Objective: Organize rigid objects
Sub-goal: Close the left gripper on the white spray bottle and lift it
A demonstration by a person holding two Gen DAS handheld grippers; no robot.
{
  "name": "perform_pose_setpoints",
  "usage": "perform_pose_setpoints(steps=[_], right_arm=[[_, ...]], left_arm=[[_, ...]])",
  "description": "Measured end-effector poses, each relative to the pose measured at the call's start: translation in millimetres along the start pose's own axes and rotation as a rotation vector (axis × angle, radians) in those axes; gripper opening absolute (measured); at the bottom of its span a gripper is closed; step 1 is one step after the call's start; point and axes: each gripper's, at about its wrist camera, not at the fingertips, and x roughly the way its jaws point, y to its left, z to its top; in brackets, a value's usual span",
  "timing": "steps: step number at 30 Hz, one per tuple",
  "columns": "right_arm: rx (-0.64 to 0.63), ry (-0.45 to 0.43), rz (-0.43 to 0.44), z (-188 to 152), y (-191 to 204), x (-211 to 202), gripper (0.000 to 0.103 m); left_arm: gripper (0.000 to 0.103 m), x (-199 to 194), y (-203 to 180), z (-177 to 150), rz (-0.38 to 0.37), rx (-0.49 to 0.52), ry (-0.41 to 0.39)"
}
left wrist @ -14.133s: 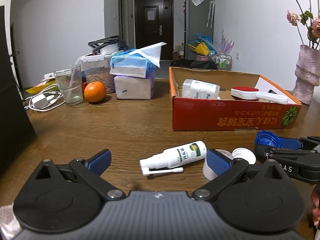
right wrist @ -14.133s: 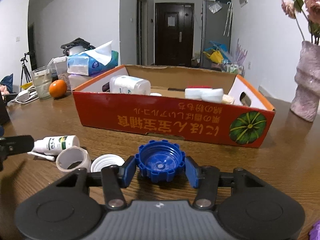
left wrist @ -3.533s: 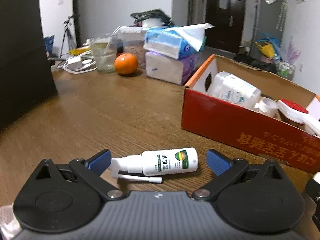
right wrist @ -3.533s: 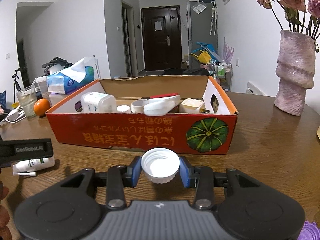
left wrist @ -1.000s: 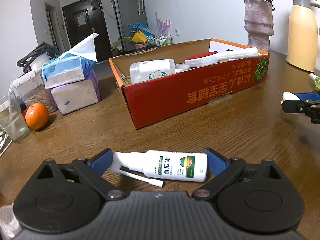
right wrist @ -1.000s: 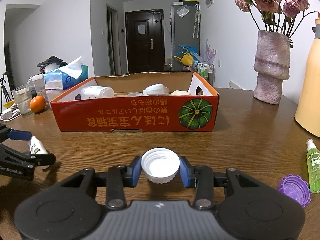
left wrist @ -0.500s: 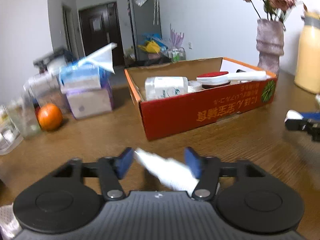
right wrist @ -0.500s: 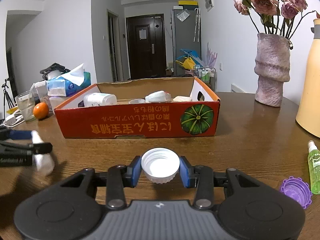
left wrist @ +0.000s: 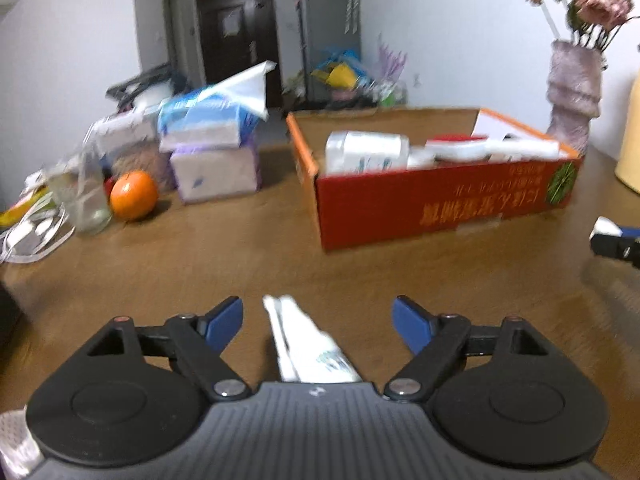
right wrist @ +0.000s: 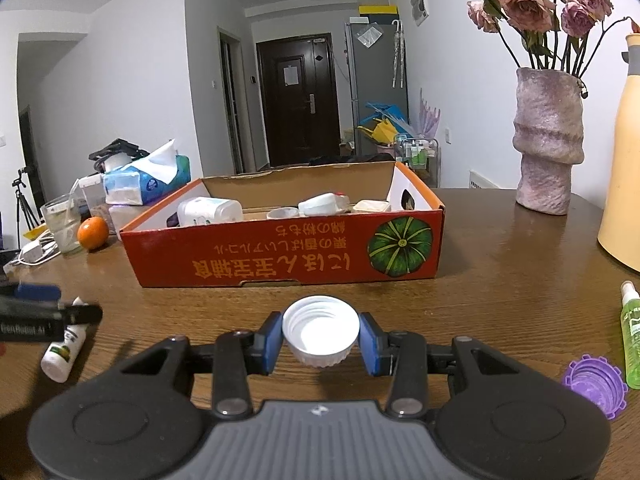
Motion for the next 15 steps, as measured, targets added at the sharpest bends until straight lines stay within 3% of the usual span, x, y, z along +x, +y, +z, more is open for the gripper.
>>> perform_pose_setpoints(steps=[3, 5, 7, 15], right_arm=[[0.001, -0.004, 0.011, 0.3, 0.9, -2.1, 0.039], [0.001, -0.007, 0.017, 0.6, 1.6, -3.5, 0.039], [0.001, -0.01, 0.023, 0.9, 2.3, -4.8, 0.039], [0.001, -0.02, 0.042, 1.4, 4.8, -9.1, 0.039]], left_arm=[[0.076, -7.3, -1.0, -7.6, 0.009, -0.028, 0.024], [0.058, -8.3, -1.7, -11.5, 0.022, -0.046, 0.052], [0.029, -7.3, -0.7, -14.5, 0.028, -0.062, 0.077], [0.028, -13.0, 3.0, -16.9, 0.023, -0.136, 0.084]])
